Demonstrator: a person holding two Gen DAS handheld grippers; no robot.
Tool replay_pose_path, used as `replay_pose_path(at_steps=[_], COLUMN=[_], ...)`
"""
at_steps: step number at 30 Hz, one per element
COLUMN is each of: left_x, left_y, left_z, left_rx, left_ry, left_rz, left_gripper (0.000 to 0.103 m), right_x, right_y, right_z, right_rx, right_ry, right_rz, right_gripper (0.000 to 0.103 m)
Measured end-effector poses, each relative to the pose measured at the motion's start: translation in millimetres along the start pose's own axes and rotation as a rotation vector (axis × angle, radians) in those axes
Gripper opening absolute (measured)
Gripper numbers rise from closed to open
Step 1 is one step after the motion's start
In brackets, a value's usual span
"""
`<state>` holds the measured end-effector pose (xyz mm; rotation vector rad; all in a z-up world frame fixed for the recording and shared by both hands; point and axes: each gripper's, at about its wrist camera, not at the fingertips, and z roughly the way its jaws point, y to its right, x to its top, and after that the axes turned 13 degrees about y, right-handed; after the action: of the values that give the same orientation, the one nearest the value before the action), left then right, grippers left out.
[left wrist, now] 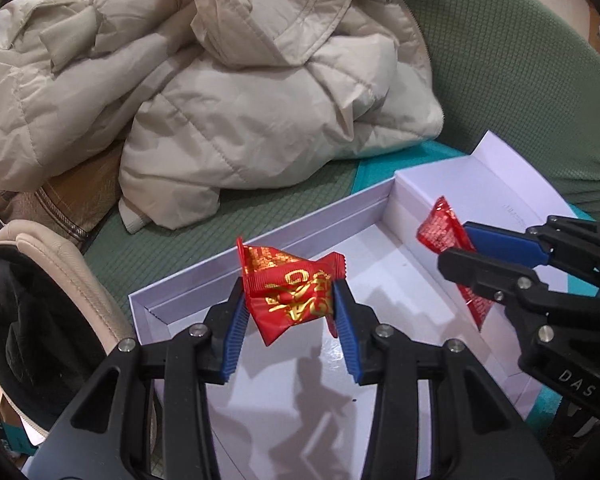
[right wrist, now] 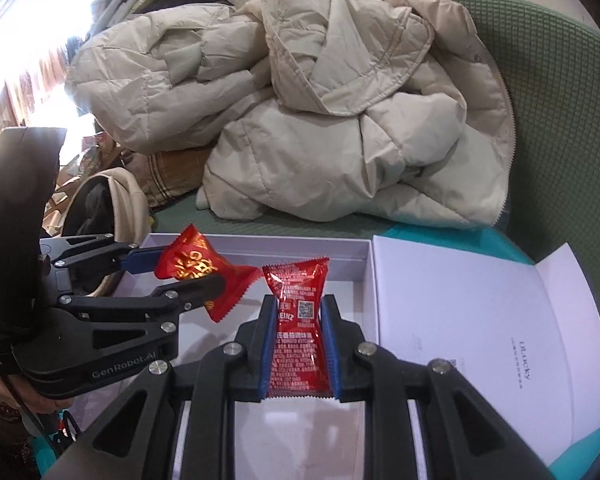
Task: Organize objects
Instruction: 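Lower both packets into the white box and open both grippers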
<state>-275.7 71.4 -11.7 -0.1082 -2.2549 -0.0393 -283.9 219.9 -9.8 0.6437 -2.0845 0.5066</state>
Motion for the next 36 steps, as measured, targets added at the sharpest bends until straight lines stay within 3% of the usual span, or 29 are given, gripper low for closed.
replay_pose_path(at_steps=[6,21,30,36], left_x=[-5,-7,-6,-3], left_y=[2,-1,-1,-8], left_z=[4,-2,-19,-38], left_rx=[0.031,0.048,0.079,0.075], left_ry=[-0.015,-0.022,0.018,0.052], left_rz=[0.048,0.035,0.021,-0.023], left_gripper=[0.039,0.040,0.047,0.047], right_x=[-7,-11,-7,0], right_y=[0,-2,-1,-5], right_z=[13,20,12,-3], right_rx=[-0.006,-0.043,-0.077,-0.061], right_ry=[-0.045,-0.074,-0.058,-0.011], right_rz=[0.007,-0.018,-0.015,0.009], right_gripper=[0.022,0.024,0.034,0.048])
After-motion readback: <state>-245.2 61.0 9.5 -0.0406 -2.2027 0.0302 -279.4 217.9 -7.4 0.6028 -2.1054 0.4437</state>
